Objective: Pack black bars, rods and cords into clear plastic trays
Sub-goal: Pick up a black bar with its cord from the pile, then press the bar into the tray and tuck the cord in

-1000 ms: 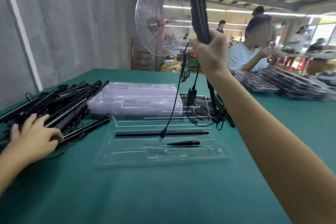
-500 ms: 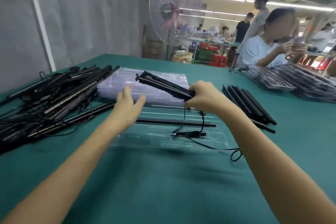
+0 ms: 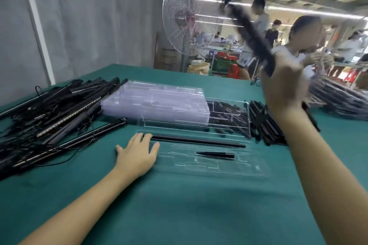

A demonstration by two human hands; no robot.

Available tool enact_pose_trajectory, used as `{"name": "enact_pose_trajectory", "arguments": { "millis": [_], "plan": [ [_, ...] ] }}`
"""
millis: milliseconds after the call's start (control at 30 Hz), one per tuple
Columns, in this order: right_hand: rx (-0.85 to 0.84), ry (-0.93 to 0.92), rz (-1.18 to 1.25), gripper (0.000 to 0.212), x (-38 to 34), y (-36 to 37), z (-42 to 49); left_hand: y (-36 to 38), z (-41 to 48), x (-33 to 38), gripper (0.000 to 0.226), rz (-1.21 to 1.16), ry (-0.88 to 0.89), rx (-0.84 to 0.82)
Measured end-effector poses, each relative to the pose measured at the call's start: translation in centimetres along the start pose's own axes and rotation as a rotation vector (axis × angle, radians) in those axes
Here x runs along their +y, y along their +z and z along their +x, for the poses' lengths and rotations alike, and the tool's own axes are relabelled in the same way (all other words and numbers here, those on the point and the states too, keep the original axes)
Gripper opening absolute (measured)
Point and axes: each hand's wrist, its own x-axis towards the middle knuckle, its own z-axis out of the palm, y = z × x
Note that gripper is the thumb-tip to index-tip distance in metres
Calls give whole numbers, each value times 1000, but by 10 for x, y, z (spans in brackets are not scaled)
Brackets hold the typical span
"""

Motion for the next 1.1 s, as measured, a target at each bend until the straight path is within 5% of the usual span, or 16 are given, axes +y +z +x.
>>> {"name": "enact_pose_trajectory", "arguments": {
  "millis": [167,300,433,567,700,800,933,1100],
  "plan": [
    [-668,-80,-220,18,15,48,-62,-1,16,10,44,9,-57,2],
    [-898,8,-199,25,23,69,-106,-2,20,4,42,-9,-57,11],
    [-998,228,41,41,21,72,-107,-6,24,-4,40,-8,-92,5],
    [-970,171,108,37,11,63,-94,-21,31,-5,31,-68,-83,99],
    [-1002,0,117,23,-17,52,-77,-45,38,18,26,-438,218,318],
    [-1061,-161,145,26,-42,43,-72,-74,42,45,39,-320,549,393],
    [-1050,-239,218,35,-57,36,-72,-92,47,61,32,21,544,67],
    [-1283,-6,475,37,-41,34,-70,-91,46,44,45,-174,478,-175]
  ]
}}
